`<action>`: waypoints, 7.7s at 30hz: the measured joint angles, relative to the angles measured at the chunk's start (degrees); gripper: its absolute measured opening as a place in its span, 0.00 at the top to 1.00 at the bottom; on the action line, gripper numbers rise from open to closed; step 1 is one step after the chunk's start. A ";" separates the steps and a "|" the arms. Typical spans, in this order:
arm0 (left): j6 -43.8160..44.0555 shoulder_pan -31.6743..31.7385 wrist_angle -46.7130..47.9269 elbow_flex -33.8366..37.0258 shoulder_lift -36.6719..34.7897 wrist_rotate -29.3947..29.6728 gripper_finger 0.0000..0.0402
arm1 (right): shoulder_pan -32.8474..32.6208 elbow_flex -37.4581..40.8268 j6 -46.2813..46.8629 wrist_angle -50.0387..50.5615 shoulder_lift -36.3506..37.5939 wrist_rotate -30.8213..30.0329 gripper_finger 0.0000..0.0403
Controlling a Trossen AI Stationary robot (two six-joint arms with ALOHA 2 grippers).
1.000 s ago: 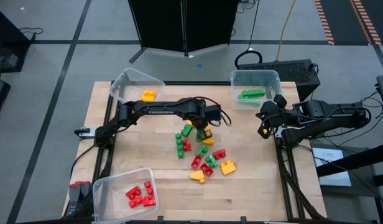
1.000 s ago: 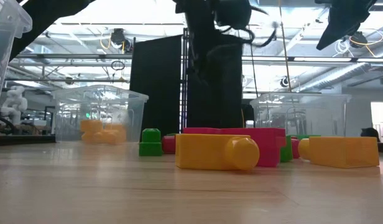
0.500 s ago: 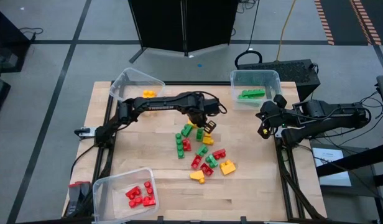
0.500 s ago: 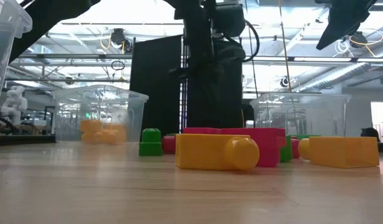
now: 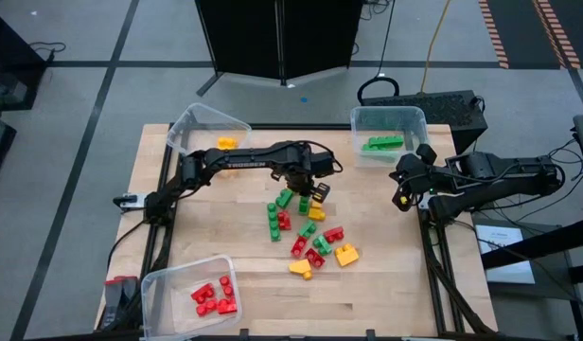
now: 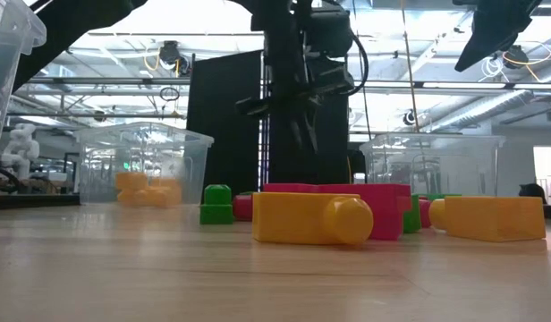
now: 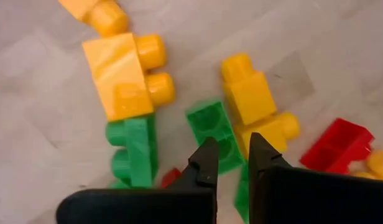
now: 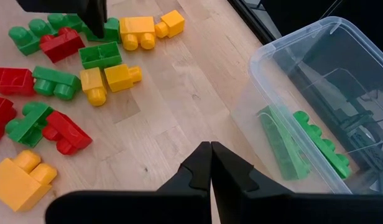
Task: Sort blocks
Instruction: Put the green game piece into the top right transparent bin
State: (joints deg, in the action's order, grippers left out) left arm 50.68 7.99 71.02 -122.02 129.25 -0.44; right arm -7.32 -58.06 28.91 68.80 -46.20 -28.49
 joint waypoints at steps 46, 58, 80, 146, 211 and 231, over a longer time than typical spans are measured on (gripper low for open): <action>-13.58 -2.22 -26.69 -1.20 -6.53 -22.07 1.00 | 0.00 0.00 -0.94 0.52 0.00 0.03 0.98; -20.89 -2.08 -34.77 -1.29 -17.94 -23.79 1.00 | 0.00 0.00 -1.27 0.44 0.00 -0.12 0.98; -27.66 -12.11 -65.19 -1.22 -28.00 -49.32 1.00 | 0.00 0.00 -1.51 -3.74 0.00 -0.31 0.98; -60.15 -22.06 -12.17 -1.22 -28.60 26.01 1.00 | -0.02 0.00 -0.50 -7.31 -6.37 -3.10 0.98; -55.48 -18.71 -5.83 -1.20 -28.06 24.80 0.64 | 0.00 0.00 -4.08 -9.68 -7.49 0.63 0.98; -55.82 -18.97 -24.66 -1.20 -28.06 21.67 0.64 | -0.02 0.00 -6.05 -28.66 -7.49 4.72 0.98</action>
State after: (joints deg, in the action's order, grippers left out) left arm -5.14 -10.98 46.36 -123.22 101.19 21.23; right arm -7.33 -58.06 22.85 40.14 -53.69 -23.77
